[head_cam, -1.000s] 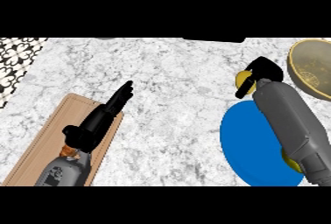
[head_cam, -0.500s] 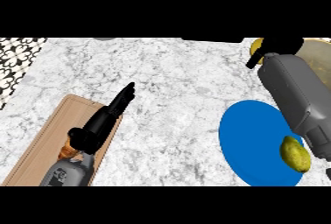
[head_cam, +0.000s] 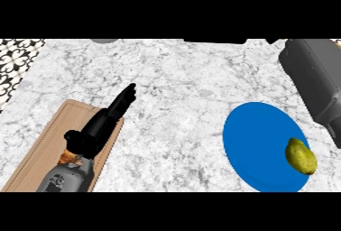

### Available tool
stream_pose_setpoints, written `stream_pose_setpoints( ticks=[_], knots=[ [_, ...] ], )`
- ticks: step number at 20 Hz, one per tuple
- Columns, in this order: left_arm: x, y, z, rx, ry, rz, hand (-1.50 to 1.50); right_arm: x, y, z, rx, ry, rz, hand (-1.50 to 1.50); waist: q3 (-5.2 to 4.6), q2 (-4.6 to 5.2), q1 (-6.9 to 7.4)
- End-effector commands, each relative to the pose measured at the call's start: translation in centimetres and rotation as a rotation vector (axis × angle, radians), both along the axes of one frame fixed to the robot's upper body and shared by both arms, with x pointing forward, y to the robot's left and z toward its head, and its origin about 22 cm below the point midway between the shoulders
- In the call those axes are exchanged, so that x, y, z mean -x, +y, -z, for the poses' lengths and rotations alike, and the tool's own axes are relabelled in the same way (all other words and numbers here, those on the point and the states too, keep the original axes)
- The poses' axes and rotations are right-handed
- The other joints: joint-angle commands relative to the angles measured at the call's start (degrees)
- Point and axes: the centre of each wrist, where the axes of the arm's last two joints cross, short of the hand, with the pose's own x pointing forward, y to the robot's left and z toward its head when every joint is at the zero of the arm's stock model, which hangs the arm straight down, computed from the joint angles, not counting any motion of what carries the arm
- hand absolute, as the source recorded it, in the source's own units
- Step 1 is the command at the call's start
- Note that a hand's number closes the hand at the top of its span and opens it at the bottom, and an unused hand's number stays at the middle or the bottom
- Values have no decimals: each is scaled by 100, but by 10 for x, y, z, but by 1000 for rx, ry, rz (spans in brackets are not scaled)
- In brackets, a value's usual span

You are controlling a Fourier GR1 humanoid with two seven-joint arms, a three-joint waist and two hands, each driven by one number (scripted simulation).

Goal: Pick the lemon from the plate and place it in the bowl

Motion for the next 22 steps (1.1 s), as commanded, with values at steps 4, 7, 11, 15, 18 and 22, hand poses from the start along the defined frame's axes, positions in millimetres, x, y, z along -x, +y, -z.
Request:
stream_pose_setpoints(
  ticks=[4, 7, 11, 15, 18, 22],
  knots=[
    [-1, 9, -2, 11, 3, -15, 0, 6, -66, 4, 38, 30, 140, 150, -1, -2, -40],
    [-4, -3, -4, 4, 6, -15, 0, 12, -85, 14, 151, 26, 195, 150, 2, 24, -10],
    [1, -1, 1, 5, 4, -4, 0, 26, -118, 32, 206, 8, 237, 150, 6, 20, -19],
    [-6, -11, -4, 7, -16, 7, 0, 38, -148, 33, 128, 138, 255, 150, 14, 61, 5],
    [3, 0, 3, 3, 2, 20, 0, 38, -146, 42, -116, 221, 243, 150, 21, 60, 41],
    [2, -14, 4, 6, 3, 9, 0, 50, -165, 51, -275, 174, 179, -150, 30, 74, 7]
  ],
)
